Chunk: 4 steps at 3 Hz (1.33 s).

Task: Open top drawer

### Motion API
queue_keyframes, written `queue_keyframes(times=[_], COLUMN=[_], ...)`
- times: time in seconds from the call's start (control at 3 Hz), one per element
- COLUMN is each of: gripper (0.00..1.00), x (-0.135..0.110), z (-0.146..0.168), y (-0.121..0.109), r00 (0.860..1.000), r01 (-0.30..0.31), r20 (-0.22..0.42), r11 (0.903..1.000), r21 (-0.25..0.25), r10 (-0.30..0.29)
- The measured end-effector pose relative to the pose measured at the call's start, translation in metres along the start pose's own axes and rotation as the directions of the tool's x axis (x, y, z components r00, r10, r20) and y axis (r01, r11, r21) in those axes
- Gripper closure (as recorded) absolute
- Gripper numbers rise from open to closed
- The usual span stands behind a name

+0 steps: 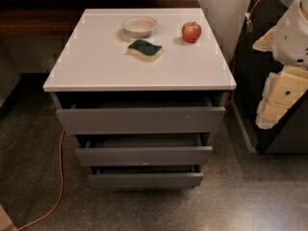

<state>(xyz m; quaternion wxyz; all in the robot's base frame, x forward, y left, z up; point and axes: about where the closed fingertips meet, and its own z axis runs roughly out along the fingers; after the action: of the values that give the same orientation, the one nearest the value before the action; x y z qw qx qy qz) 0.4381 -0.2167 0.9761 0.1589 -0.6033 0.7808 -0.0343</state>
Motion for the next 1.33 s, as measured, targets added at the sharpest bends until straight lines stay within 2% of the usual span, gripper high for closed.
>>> queue_keyframes(times=[0.67, 1.0, 1.33], gripper=[0.0, 0.0, 0.0], x=[-0.003, -0.017, -0.041], z=[0.006, 0.029, 0.068], y=[-0.005, -0.007, -0.007], r00=[1.0, 0.994, 0.963], r01=[0.005, 0.072, 0.202], r20=[0.023, 0.087, 0.181], r11=[0.9998, 0.9973, 0.9794], r21=[0.018, 0.011, 0.008], r10=[-0.006, -0.073, -0.2])
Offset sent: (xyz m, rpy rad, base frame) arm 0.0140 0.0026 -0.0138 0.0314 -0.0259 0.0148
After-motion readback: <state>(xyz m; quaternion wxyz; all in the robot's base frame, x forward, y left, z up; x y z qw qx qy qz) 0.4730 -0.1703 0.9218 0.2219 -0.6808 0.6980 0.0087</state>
